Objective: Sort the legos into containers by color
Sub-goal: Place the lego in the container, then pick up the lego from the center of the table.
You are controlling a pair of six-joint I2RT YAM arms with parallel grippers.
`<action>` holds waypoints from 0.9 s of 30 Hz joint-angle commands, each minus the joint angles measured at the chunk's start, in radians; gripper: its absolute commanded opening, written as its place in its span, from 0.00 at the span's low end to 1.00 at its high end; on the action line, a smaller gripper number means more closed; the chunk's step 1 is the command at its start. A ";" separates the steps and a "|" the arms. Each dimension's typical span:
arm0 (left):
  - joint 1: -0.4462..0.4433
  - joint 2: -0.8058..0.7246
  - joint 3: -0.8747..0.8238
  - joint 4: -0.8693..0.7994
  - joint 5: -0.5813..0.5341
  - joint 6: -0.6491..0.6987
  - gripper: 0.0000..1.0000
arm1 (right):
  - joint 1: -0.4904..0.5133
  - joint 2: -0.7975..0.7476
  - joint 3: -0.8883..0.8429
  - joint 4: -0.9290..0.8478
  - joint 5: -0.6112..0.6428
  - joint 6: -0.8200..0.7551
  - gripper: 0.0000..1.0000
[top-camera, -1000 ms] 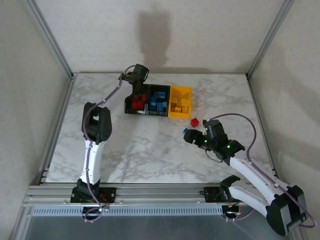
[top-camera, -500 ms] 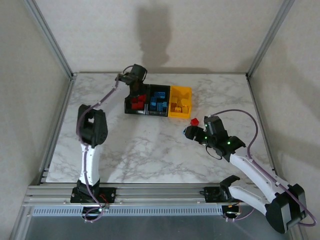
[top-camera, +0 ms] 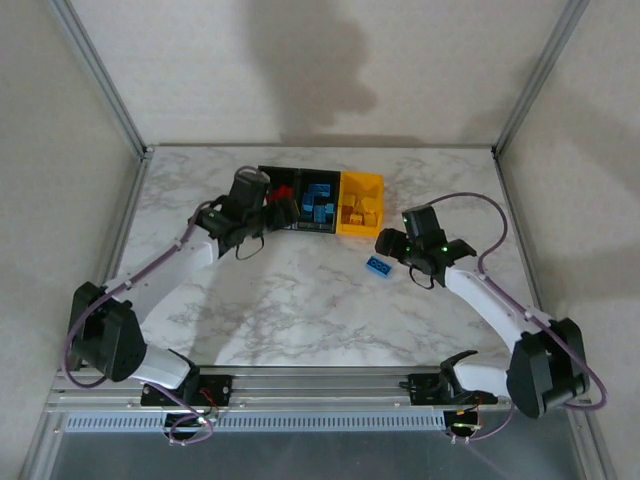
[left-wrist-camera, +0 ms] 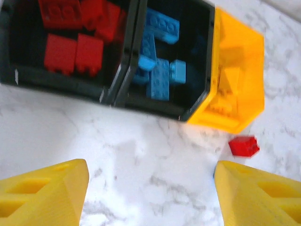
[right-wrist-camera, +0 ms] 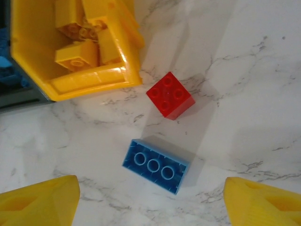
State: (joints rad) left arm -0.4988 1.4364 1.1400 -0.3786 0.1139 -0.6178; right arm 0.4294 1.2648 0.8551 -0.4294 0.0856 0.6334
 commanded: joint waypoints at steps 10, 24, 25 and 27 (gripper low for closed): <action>-0.100 -0.088 -0.240 0.121 0.040 -0.057 0.73 | 0.000 0.093 -0.063 0.127 -0.097 0.031 0.85; -0.119 -0.079 -0.229 0.087 0.003 -0.033 0.73 | 0.099 0.323 0.006 0.138 0.036 0.198 0.93; -0.119 -0.081 -0.235 0.089 0.001 -0.034 0.73 | 0.106 0.346 0.022 0.133 0.047 0.208 0.93; -0.119 -0.083 -0.246 0.096 0.003 -0.036 0.73 | 0.113 0.387 0.051 0.113 0.069 0.232 0.93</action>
State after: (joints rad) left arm -0.6102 1.3609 0.9054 -0.2729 0.1352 -0.6582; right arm 0.5297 1.6104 0.8562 -0.3027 0.0906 0.8055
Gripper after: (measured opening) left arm 0.731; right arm 0.931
